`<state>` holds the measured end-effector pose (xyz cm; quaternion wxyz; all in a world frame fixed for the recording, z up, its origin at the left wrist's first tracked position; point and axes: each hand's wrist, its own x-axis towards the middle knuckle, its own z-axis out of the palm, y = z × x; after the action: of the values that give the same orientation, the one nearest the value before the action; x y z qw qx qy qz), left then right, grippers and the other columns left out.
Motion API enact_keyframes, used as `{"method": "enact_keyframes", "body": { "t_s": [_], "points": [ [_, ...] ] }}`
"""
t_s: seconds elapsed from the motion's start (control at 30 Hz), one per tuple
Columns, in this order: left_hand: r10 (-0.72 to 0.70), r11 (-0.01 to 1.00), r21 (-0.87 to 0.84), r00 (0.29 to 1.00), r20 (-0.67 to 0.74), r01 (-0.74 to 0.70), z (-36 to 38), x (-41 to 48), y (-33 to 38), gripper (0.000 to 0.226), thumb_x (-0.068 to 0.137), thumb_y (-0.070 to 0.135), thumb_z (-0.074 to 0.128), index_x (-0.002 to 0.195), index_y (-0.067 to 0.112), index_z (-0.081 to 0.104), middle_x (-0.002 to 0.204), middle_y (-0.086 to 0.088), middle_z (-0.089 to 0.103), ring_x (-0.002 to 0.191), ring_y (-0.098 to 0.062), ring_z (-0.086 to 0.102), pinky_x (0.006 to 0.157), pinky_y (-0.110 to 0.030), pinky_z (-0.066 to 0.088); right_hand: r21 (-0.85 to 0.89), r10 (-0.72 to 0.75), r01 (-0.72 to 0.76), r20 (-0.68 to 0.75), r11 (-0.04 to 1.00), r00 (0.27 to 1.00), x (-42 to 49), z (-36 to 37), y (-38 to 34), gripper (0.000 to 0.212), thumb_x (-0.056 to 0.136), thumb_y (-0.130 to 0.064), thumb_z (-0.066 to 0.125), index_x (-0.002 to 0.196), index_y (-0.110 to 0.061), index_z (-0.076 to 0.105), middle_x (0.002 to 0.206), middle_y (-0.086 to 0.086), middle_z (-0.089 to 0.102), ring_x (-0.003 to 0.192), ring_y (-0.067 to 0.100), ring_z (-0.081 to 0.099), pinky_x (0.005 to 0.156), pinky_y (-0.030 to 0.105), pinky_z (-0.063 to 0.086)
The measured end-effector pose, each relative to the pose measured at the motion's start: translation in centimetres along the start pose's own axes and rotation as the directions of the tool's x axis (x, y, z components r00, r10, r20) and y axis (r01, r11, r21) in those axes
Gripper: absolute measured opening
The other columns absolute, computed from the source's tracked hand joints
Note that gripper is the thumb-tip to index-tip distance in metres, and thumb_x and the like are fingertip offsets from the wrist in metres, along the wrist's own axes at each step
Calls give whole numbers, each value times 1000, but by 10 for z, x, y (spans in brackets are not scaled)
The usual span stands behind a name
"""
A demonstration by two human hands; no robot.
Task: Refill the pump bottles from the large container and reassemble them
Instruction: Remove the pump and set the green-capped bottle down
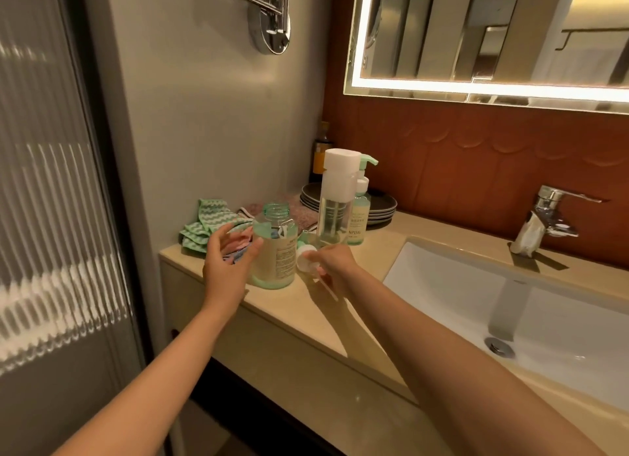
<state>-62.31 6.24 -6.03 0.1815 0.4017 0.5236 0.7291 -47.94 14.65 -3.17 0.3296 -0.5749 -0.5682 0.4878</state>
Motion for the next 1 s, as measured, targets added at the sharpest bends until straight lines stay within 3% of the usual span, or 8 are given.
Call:
{"method": "enact_keyframes", "body": {
  "t_s": [0.1,0.23,0.43,0.5,0.6,0.73,0.9,1.0],
  "points": [
    [41,999,1,992,-117,-42,3,-9,2,40,85,19,65,121,13,48,104,2,55,92,-7,53,71,-10,42,-60,-93,90,-46,994,995,-3,-10,0,32,85,-26,66,107,-5,58,99,6,59,89,25,63,74,34,55],
    [178,983,-8,968,-180,-182,15,-30,16,12,88,13,61,96,17,54,88,8,55,73,8,50,67,-7,40,-23,-162,161,-138,987,977,-4,-32,2,17,90,-31,59,89,-15,54,88,5,62,84,25,64,86,42,53],
    [245,969,8,969,46,-245,49,-65,28,8,87,21,61,83,25,56,78,9,58,69,0,53,63,-13,43,137,-108,130,-157,982,982,-4,-78,13,14,92,-27,56,97,-15,52,104,7,58,88,21,59,74,32,48],
    [220,975,-11,971,93,-220,58,-66,29,9,88,19,61,83,25,56,76,7,58,68,-4,52,64,-19,43,173,-121,151,-175,973,977,0,-87,14,18,92,-28,56,103,-13,53,107,8,58,93,22,58,75,32,48],
    [157,987,-44,979,129,-153,71,-65,28,11,89,15,59,82,23,56,76,3,58,71,-12,53,66,-27,44,162,-206,244,-219,956,954,12,-98,10,42,91,-32,57,126,-12,45,117,7,54,102,22,54,82,34,47],
    [69,998,-22,967,247,-66,101,-60,36,6,90,17,58,85,21,57,80,0,60,71,-13,53,57,-16,43,64,-327,347,-213,936,921,37,-104,-2,68,89,-39,58,144,-17,24,138,11,40,122,24,44,95,35,41],
    [-57,998,-1,957,283,60,134,-28,45,12,94,24,50,91,16,59,79,0,62,64,-10,53,49,-10,41,22,-395,408,-208,913,895,70,-102,-29,69,87,-40,58,145,-22,24,144,10,33,129,27,38,103,50,39],
    [-120,993,8,962,247,121,143,-16,39,22,96,27,46,93,10,59,79,-1,62,62,-9,52,52,-17,41,-40,-428,430,-222,902,876,90,-102,-43,68,88,-32,59,145,-26,23,144,8,36,131,29,33,104,52,36]
  ]
}}
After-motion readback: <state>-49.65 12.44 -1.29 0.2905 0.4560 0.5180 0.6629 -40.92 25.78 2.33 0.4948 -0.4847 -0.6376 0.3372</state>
